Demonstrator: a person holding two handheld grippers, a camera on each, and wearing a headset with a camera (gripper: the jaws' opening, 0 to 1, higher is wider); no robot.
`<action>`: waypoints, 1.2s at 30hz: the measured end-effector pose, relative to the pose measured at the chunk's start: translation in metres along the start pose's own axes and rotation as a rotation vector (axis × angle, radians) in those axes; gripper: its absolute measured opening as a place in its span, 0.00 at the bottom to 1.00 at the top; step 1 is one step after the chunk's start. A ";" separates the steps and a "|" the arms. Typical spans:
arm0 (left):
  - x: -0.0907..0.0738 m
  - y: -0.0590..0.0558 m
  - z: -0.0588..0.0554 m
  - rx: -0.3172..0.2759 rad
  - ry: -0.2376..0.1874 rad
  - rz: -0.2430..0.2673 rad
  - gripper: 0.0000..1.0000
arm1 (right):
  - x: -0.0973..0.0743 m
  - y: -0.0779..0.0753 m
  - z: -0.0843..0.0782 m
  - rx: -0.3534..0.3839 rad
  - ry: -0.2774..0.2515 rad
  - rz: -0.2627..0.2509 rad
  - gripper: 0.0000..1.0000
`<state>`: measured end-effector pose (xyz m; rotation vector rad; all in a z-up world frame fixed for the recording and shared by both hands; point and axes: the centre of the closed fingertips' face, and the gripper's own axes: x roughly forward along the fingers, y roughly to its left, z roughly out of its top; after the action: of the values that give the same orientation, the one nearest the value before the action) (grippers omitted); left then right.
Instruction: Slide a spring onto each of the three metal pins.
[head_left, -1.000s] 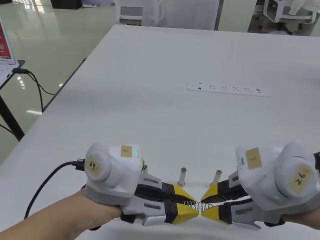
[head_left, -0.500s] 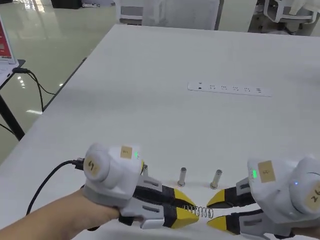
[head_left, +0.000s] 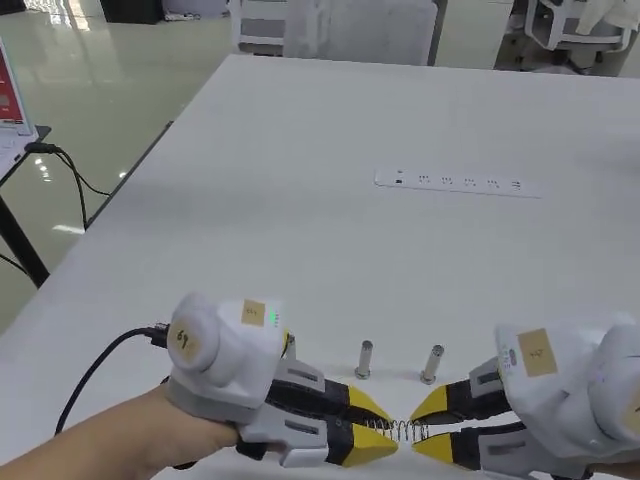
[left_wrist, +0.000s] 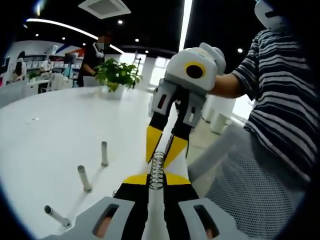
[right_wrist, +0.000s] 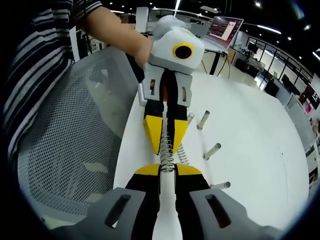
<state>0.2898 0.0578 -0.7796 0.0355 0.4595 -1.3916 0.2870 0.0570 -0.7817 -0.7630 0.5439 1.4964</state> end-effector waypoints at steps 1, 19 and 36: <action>0.001 0.001 -0.001 0.011 0.005 0.004 0.02 | -0.002 -0.001 0.002 -0.001 -0.004 -0.001 0.07; 0.007 0.003 -0.016 0.100 0.102 0.025 0.02 | 0.003 0.003 0.038 0.012 -0.098 0.051 0.07; 0.010 -0.001 -0.011 0.130 0.111 0.037 0.03 | 0.006 0.004 0.054 -0.021 -0.197 -0.025 0.07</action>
<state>0.2869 0.0515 -0.7930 0.2271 0.4581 -1.3865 0.2755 0.1000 -0.7507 -0.6274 0.3698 1.5361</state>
